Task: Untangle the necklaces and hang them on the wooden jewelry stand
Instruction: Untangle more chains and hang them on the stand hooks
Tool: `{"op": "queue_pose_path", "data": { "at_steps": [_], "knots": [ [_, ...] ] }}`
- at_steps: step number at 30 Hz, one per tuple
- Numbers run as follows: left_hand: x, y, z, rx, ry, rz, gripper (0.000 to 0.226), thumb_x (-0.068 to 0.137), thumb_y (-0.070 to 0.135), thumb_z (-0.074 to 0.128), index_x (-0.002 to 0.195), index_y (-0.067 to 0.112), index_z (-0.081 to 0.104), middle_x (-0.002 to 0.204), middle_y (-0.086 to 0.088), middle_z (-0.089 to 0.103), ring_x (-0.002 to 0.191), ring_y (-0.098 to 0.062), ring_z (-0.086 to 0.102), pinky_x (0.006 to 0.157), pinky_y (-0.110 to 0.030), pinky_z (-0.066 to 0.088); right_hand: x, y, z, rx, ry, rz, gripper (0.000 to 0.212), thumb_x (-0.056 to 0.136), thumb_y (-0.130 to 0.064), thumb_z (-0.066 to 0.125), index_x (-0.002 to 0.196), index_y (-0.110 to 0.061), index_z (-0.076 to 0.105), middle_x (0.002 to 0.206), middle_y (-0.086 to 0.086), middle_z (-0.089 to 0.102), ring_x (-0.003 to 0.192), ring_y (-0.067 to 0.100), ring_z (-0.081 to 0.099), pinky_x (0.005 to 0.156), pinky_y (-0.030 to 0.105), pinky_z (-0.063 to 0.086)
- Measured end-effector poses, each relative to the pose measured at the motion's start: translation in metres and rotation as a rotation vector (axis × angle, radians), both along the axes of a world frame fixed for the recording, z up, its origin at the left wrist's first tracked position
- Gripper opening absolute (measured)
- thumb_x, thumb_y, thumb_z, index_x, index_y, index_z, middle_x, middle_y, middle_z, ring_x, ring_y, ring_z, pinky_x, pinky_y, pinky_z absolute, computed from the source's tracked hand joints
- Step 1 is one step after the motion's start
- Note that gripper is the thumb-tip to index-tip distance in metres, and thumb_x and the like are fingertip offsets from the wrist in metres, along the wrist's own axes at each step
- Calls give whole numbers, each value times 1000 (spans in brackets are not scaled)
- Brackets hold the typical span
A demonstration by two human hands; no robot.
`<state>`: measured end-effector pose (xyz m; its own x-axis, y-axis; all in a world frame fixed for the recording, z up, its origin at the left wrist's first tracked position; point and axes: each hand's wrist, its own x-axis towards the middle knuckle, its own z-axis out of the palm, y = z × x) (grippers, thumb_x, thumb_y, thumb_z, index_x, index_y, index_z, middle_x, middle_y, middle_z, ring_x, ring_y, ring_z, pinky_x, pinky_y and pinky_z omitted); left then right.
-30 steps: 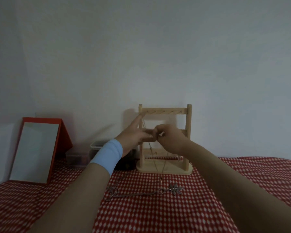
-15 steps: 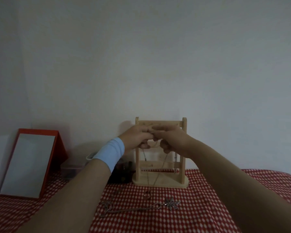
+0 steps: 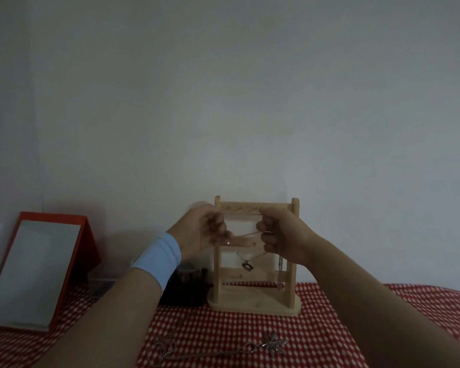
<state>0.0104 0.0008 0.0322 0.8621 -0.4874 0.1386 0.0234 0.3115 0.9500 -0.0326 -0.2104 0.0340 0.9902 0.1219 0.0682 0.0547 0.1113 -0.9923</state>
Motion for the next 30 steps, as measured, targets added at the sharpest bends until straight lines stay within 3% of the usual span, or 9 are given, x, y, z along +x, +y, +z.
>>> {"op": "queue_pose_path", "data": {
  "at_steps": [6,12,15,17,20,22,24,26,30],
  "knots": [
    [17,-7,2,-38,-80,218,17,96,18,58,86,6,65,66,-7,66,72,-23,70,89,-43,56,13,4,5,13,-57,-99,23,103,-23,59,84,-11,62,68,0,55,48,13,41,46,28,46],
    [37,-23,8,270,-298,613,28,89,24,66,70,5,75,72,-4,76,65,-18,72,85,-36,59,29,13,11,-172,-226,-592,23,93,-21,76,77,-4,74,76,15,75,41,18,59,63,40,65],
    [40,-29,8,350,-327,683,29,86,29,67,66,9,76,70,-1,75,59,-23,72,74,-30,60,38,14,6,-385,-288,-757,29,92,-27,72,66,-14,76,79,22,74,41,18,65,58,14,56],
    [42,-31,5,447,-352,735,31,87,33,67,66,12,76,67,1,75,54,-19,71,61,-24,57,38,18,2,-426,-292,-812,31,90,-26,68,63,-13,73,96,19,74,42,14,65,59,10,51],
    [43,-30,1,495,-330,766,32,88,35,65,68,12,75,62,4,73,52,-17,70,56,-25,57,29,28,-1,-359,-287,-802,42,96,-18,66,62,-6,43,74,0,77,56,18,70,91,39,59],
    [46,-30,-2,522,-329,758,35,90,37,63,69,11,74,64,3,74,52,-18,70,62,-30,60,24,29,-3,-309,-263,-765,53,98,-17,66,62,-11,28,74,5,77,57,27,70,91,50,58],
    [47,-30,-7,545,-347,749,39,91,39,60,66,11,75,64,1,74,54,-20,71,66,-32,60,26,28,-9,-285,-229,-714,45,100,-20,65,66,-4,41,74,5,77,56,31,68,81,53,62],
    [46,-31,-13,553,-351,715,38,91,37,59,64,15,75,65,2,74,59,-22,72,69,-34,60,30,26,-17,-324,-202,-676,28,100,-25,65,75,-13,64,68,-2,77,52,26,67,73,51,64],
    [41,-34,-20,600,-407,666,29,90,28,57,70,18,75,66,9,74,63,-10,71,67,-19,55,34,26,-31,-345,-196,-613,23,98,-22,64,75,-22,70,69,-3,77,59,23,71,70,46,65]
  ]
}}
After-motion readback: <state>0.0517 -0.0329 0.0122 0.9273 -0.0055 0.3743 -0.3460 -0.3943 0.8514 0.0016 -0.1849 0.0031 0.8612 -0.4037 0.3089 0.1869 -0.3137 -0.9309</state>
